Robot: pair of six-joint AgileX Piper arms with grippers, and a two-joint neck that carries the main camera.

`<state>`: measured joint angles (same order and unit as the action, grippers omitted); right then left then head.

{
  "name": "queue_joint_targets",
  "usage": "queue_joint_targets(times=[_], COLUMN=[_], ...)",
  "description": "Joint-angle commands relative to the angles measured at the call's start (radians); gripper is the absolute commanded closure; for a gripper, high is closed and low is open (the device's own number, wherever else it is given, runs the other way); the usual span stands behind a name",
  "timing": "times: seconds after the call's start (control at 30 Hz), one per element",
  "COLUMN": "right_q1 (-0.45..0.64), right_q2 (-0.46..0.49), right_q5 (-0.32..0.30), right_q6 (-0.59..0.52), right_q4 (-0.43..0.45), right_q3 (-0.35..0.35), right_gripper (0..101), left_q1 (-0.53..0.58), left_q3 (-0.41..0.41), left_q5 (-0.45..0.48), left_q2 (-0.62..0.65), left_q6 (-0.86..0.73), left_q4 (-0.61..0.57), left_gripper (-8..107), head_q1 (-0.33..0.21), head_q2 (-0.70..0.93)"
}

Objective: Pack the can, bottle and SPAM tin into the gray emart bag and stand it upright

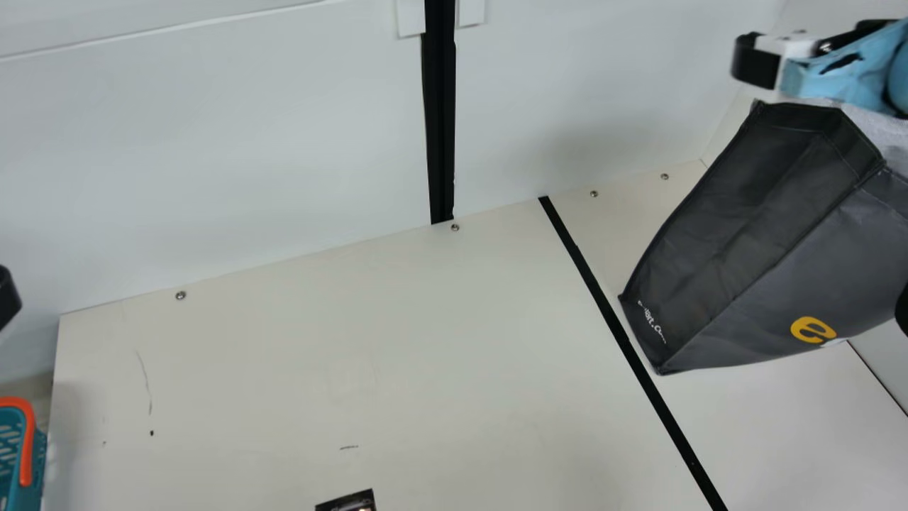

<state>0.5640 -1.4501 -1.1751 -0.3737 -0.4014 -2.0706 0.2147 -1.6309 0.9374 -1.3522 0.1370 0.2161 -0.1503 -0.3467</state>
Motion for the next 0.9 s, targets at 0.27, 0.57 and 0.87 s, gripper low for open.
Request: queue_joint_targets(times=[0.27,0.57,0.87], right_q1=[-0.215,-0.33,-0.399], right_q2=[0.055,0.102,0.156], right_q5=[0.027,0.029,0.047], right_q6=[0.071,0.146,0.193], right_q4=[0.074,0.097,0.103], right_q3=[0.119,0.225,0.345], right_gripper=[6,6,6], left_q1=[0.0,0.0,0.0], left_q3=[0.0,0.0,0.0], left_q5=[0.0,0.0,0.0], left_q2=[0.0,0.0,0.0], left_q6=[0.0,0.0,0.0], left_q4=[0.0,0.0,0.0], left_gripper=[9,9,9], head_q1=[-0.024,-0.024,-0.024], head_q2=[-0.002,-0.002,-0.002])
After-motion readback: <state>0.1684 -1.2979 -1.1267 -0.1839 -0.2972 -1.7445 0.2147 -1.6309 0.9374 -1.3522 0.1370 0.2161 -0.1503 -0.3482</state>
